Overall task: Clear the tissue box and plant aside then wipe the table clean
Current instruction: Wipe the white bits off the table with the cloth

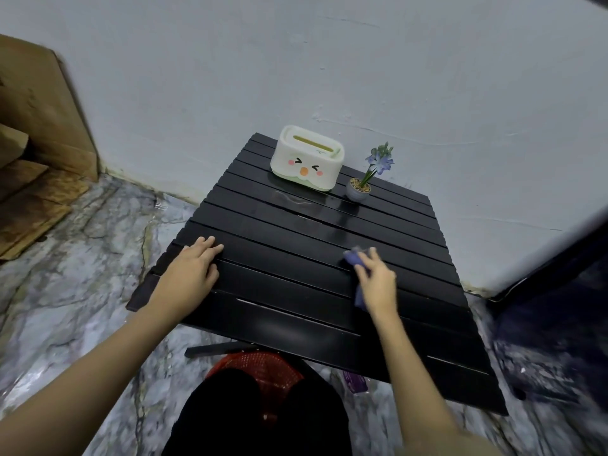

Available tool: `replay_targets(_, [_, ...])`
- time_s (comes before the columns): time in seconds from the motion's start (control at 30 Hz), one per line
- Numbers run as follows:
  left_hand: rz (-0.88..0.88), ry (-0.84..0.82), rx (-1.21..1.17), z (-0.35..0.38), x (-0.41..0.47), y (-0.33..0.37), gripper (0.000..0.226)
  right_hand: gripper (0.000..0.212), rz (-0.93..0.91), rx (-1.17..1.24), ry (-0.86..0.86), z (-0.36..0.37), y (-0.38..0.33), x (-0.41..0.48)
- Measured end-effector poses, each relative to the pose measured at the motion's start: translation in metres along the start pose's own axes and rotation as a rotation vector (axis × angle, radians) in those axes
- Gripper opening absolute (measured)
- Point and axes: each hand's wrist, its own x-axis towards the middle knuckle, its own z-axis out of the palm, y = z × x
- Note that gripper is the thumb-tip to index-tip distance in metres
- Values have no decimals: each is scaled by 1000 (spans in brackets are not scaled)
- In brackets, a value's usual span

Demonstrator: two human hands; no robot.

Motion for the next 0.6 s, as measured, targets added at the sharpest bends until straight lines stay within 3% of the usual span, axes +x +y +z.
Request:
replay_targets(0.17, [13,-9,-15,13,3,20,43,35,-157,51,-76,-22,19,-90])
replay_targets(0.3, [52,-29,-6,24,7,38,44,38,13,-93,29,-82,85,-132])
replay_targets(0.43, [108,-70,-11,34,10,59,44,35,269,-195,165,-127,135,-119])
replay_targets(0.53, [154,-110,-22,42,8,77,44,31,360,-210,276,-118,136,-79])
replay_targets(0.6, [192,-138,-30,48,3,87,44,31,320,-204,277,-100,123,-49])
